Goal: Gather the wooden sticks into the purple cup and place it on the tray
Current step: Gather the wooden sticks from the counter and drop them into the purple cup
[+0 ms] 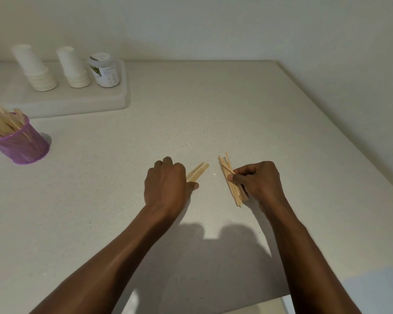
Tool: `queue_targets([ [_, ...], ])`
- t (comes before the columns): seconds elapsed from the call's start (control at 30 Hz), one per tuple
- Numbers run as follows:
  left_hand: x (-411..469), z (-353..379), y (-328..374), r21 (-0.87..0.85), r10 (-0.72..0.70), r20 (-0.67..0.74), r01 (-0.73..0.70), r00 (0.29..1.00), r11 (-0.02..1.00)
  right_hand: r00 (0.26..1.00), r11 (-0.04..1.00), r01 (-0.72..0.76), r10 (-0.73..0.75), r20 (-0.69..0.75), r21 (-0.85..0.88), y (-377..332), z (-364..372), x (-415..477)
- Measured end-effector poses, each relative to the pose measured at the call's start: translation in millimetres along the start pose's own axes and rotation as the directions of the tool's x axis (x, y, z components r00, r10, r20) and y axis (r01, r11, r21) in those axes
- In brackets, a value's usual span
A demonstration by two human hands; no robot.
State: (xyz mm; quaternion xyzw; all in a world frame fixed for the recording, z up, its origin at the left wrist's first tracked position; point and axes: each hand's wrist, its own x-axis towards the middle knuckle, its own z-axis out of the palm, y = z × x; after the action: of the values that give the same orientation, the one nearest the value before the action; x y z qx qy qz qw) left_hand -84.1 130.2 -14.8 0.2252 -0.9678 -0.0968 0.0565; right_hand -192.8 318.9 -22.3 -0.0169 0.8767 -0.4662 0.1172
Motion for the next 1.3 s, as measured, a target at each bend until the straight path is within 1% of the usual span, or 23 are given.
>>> queue_targets([
  [0.1, 3.6, -1.5, 0.7, -0.088, -0.052, 0.035, 0.055, 0.998, 0.995, 1.000, 1.000, 0.001, -0.001, 0.005, -0.008, -1.5, 2.0, 0.3],
  [0.17, 8.1, -5.3, 2.5, -0.076, -0.050, 0.035, 0.053, 0.998, 0.996, 1.000, 1.000, 0.001, -0.001, 0.008, -0.004, -2.1, 3.3, 0.7],
  [0.37, 14.1, -13.5, 2.2, 0.080, 0.112, 0.038, -0.115, 0.993, 0.990, 1.000, 1.000, -0.006, 0.006, 0.013, 0.000, -2.6, 5.4, 1.3],
  [0.47, 11.5, -11.1, 8.9, 0.168, 0.227, 0.006, -0.225, 0.974, 0.960, 1.000, 1.000, -0.011, 0.012, 0.013, -0.006, -2.9, 5.1, 1.4],
  [0.57, 4.3, -6.8, 18.0, 0.220, 0.289, 0.022, -0.286, 0.957, 0.933, 1.000, 1.000, -0.007, 0.007, 0.019, -0.009, -3.8, 6.2, 0.2],
  [0.73, 6.6, -1.9, 17.8, 0.250, 0.274, 0.003, -0.266, 0.962, 0.931, 1.000, 1.000, 0.009, -0.009, 0.022, 0.000, -7.5, 11.7, -0.9],
  [0.83, 3.8, -2.4, 16.4, 0.228, 0.237, -0.021, -0.226, 0.971, 0.947, 0.999, 0.999, 0.041, -0.042, 0.032, 0.019, -12.1, 17.1, -2.3],
  [0.9, -0.3, -5.0, 11.0, 0.190, 0.214, -0.019, -0.206, 0.977, 0.960, 0.998, 0.998, 0.053, -0.055, 0.039, 0.033, -16.5, 21.9, -2.7],
  [0.97, -1.7, -6.6, 4.0, 0.114, 0.189, -0.053, -0.182, 0.981, 0.977, 0.997, 0.997, 0.060, -0.062, 0.035, 0.051, -20.0, 25.2, -3.4],
  [1.03, 1.4, -10.3, -8.9, -0.029, 0.101, -0.103, -0.105, 0.990, 0.994, 0.996, 0.994, 0.072, -0.076, 0.049, 0.077, -29.1, 32.6, -6.0],
  [1.07, 4.6, -12.9, -18.9, -0.124, 0.032, -0.112, -0.046, 0.993, 0.991, 0.994, 0.993, 0.087, -0.092, 0.058, 0.083, -36.0, 38.7, -7.2],
  [1.13, 10.1, -19.0, -33.1, -0.358, -0.099, -0.049, 0.075, 0.994, 0.931, 0.991, 0.988, 0.101, -0.110, 0.075, 0.120, -46.4, 45.8, -11.5],
  [1.17, 11.7, -25.4, -44.6, -0.456, -0.152, -0.056, 0.110, 0.987, 0.883, 0.989, 0.984, 0.105, -0.119, 0.092, 0.146, -54.3, 53.0, -13.9],
  [1.23, 10.4, -39.3, -65.2, -0.592, -0.234, -0.116, 0.121, 0.965, 0.797, 0.985, 0.977, 0.104, -0.127, 0.115, 0.186, -67.8, 64.4, -18.6],
  [1.3, 7.2, -55.0, -87.0, -0.684, -0.322, -0.178, 0.118, 0.930, 0.720, 0.977, 0.967, 0.122, -0.156, 0.146, 0.222, -82.6, 75.4, -23.9],
])
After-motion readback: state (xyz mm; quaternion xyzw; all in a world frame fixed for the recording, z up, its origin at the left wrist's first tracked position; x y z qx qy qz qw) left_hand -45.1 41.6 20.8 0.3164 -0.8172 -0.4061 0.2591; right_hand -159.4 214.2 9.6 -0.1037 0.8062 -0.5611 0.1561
